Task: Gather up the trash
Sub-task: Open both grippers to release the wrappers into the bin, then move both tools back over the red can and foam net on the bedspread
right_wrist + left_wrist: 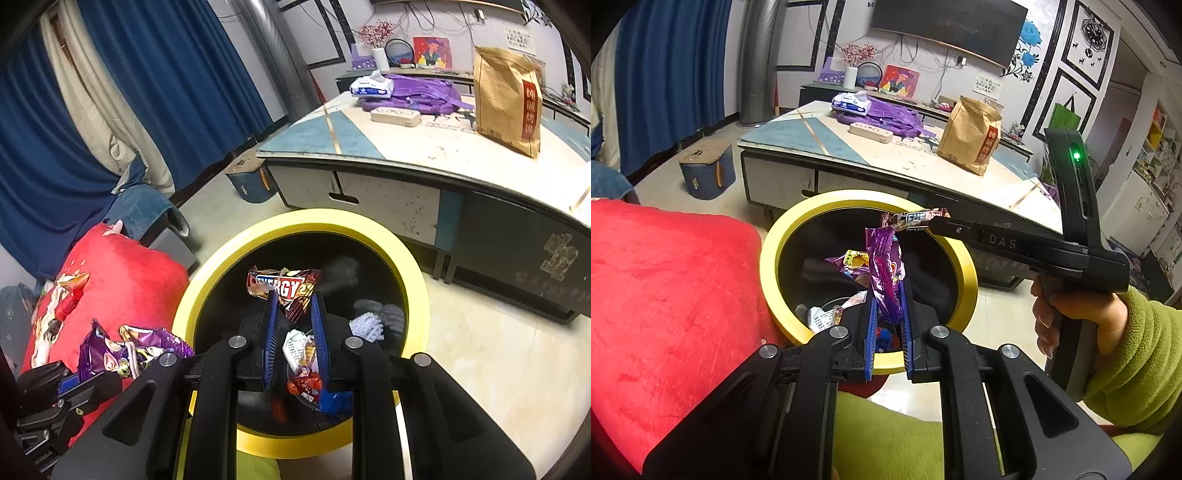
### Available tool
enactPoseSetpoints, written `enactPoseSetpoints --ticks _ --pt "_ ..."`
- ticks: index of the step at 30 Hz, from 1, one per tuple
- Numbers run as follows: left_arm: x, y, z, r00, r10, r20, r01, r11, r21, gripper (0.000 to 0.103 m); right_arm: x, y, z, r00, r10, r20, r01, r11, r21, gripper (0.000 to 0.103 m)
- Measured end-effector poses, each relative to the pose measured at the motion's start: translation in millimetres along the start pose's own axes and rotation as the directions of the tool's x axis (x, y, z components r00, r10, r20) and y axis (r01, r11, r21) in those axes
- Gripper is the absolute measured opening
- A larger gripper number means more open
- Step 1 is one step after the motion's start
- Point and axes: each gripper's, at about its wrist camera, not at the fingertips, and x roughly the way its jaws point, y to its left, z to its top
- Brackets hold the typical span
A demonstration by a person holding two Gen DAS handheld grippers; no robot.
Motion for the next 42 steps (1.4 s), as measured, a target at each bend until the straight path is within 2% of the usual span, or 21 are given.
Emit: enactPoseSetpoints --ticks 8,11,14,16,17,18,20,22,24,27,34,36,42 --pt "14.4 -2.4 3.1 1.000 0.003 -0.017 -0.002 1.000 0.011 0.007 3.5 -8.1 0.4 1.000 -0.002 -0.006 0.002 1.000 0.029 0.019" --pt "16.3 0.3 2.7 1.000 0.007 -0.020 -0.007 1.000 0.001 0.009 3.5 -10.8 0.5 1.000 0.007 -0.002 -0.007 0.999 0.039 0.024" --pt "15.4 5.1 2.1 1.000 0.006 -0.017 -0.007 1.000 -0.021 0.027 2.7 -13.4 0.9 1.000 0.007 0.003 -0.007 0.999 0.050 0.028" --pt "14.1 5.7 2.3 1.000 0.009 -0.011 -0.010 1.000 -0.021 0.035 1.8 -15.4 1.1 1.000 0.004 0.007 -0.004 0.998 0.058 0.031" --pt "13.2 5.9 2.2 1.000 0.015 -0.007 -0.015 1.000 -0.023 0.045 1.1 -15.9 1.4 1.000 0.003 0.009 -0.003 0.998 0.061 0.033" --pt "11.8 7.6 1.8 1.000 0.015 -0.004 -0.015 0.999 -0.031 0.050 0.1 -16.6 1.8 1.000 0.003 0.013 -0.004 0.998 0.065 0.036" --pt "10.7 10.3 2.0 1.000 0.013 -0.001 -0.013 0.999 -0.046 0.054 -1.5 -15.8 2.4 1.000 0.002 0.019 -0.004 0.998 0.065 0.039" --pt "7.4 13.1 1.9 1.000 0.029 0.006 -0.029 0.998 -0.058 0.066 -3.8 -14.2 3.1 1.000 0.002 0.026 -0.004 0.998 0.063 0.041" --pt "2.5 17.2 1.6 0.999 0.038 0.019 -0.036 0.996 -0.078 0.083 -6.1 -12.1 3.8 0.999 0.006 0.032 -0.008 0.998 0.057 0.043" --pt "-7.6 24.1 1.6 0.997 0.065 0.042 -0.061 0.993 -0.103 0.090 -10.0 -4.6 5.6 0.999 0.012 0.047 -0.013 0.999 0.036 0.050" --pt "-30.5 37.5 1.9 0.986 0.146 0.080 -0.133 0.981 -0.142 0.092 -25.2 21.3 8.9 0.994 0.036 0.101 -0.033 0.999 -0.034 0.061" --pt "-37.3 39.4 1.7 0.981 0.170 0.092 -0.156 0.977 -0.147 0.092 -31.3 30.3 9.8 0.991 0.043 0.123 -0.035 0.997 -0.061 0.067" --pt "-58.4 49.5 1.9 0.965 0.231 0.125 -0.208 0.963 -0.172 0.092 -45.5 59.4 9.4 0.982 0.082 0.169 -0.057 0.988 -0.145 0.074"
